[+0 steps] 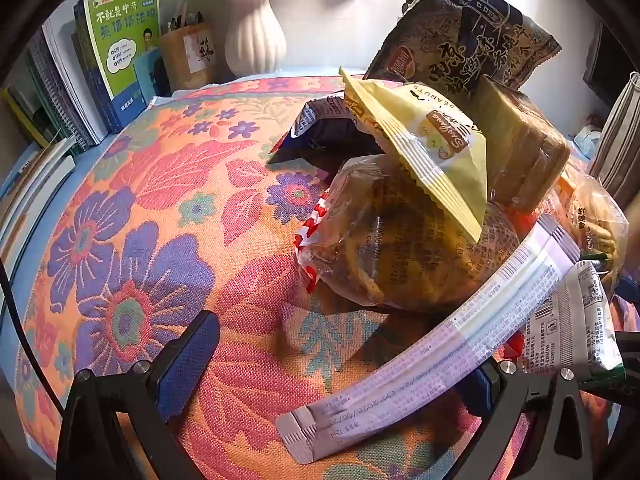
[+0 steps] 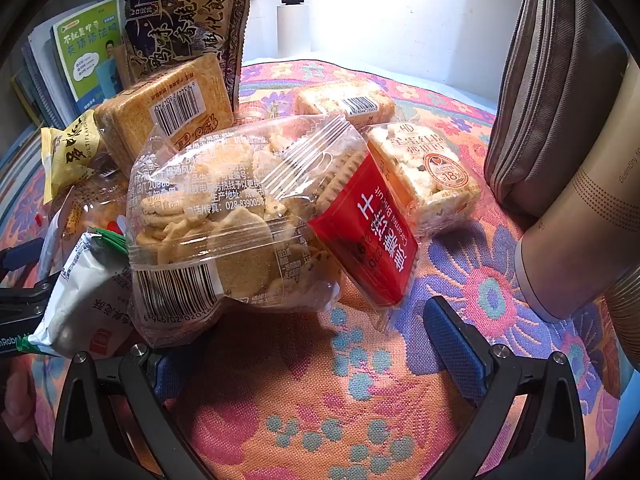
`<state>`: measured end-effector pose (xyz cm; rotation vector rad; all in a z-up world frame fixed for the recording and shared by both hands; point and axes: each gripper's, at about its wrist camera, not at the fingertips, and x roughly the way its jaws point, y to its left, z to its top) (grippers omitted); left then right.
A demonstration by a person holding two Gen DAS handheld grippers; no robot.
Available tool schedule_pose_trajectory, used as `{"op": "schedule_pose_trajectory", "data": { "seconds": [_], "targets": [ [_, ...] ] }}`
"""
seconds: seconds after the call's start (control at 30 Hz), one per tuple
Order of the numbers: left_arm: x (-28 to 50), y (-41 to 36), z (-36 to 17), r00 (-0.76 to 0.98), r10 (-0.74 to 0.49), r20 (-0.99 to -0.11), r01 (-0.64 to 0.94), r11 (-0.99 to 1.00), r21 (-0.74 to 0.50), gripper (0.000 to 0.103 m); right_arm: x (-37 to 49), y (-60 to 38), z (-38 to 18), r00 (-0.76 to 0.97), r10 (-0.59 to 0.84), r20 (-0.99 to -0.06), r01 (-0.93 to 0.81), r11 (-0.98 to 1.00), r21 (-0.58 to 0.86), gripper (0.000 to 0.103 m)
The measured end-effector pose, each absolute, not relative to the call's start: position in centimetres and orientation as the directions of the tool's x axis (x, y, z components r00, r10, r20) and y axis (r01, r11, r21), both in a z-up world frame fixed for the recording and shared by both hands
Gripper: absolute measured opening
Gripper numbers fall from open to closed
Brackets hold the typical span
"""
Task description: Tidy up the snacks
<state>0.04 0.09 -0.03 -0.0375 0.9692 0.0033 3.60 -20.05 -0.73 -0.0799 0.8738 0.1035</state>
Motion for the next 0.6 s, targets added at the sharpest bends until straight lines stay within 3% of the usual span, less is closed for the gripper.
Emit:
{"op": "schedule_pose_trajectory", "data": {
  "seconds": [0.6],
  "targets": [
    [-0.40, -0.03, 0.04, 0.570, 0.000, -0.822, -0.020, 1.000, -0.014, 0.103, 3.60, -20.04, -0.72, 0.637, 0.058, -0.768, -0.123, 0.992, -0.027, 0.103]
  ]
}}
